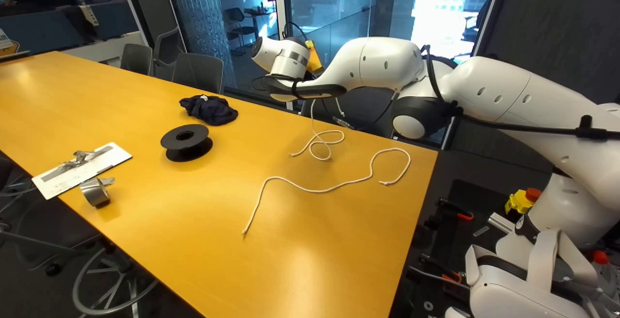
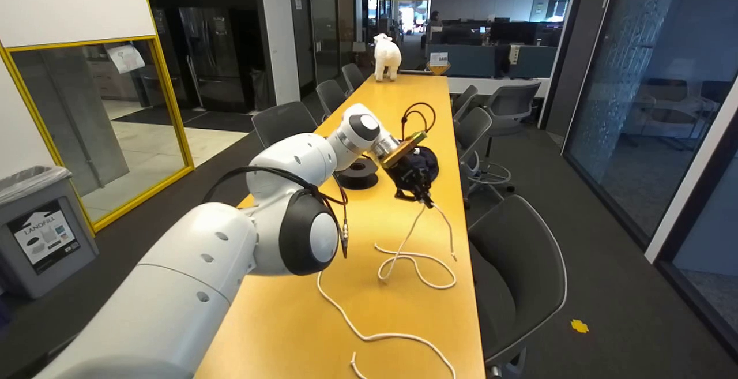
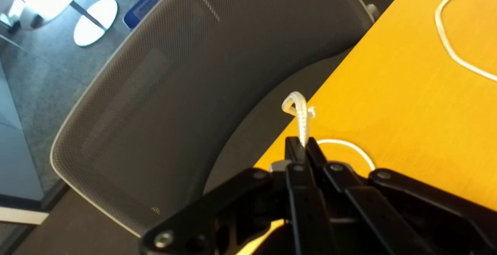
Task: Separate the two white ropes
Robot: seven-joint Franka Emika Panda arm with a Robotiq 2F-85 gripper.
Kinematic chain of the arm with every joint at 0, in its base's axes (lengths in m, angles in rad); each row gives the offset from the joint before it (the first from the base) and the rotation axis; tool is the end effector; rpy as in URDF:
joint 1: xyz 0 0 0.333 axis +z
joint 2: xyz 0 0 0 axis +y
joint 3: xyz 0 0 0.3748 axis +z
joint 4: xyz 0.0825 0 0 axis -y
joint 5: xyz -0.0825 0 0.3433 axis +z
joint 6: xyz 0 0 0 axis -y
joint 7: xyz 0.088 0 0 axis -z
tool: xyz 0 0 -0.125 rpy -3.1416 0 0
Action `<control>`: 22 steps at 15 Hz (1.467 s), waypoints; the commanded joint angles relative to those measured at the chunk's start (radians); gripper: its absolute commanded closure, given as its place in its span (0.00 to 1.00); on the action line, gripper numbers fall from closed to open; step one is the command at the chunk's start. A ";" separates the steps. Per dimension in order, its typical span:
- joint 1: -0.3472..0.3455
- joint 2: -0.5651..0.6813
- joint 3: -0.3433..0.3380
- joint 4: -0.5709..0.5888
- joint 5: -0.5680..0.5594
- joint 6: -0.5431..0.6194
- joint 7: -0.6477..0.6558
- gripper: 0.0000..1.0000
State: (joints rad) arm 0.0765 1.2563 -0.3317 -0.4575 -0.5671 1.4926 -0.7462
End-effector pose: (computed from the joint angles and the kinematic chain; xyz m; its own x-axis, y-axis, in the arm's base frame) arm 0.7929 -0.1022 0.3194 0.6846 0.3396 -0.6450 0.6992 -0.5559 0.4495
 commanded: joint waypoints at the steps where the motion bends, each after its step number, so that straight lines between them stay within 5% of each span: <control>1: 0.016 0.005 -0.034 0.001 -0.039 -0.114 0.100 0.98; 11: -0.053 0.067 -0.011 0.016 -0.034 -0.383 0.183 0.98; 22: -0.156 0.110 0.042 0.020 0.014 -0.436 0.160 0.98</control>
State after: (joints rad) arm -0.0603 1.3471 -0.3026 -0.4625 -0.5663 1.0853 -0.5727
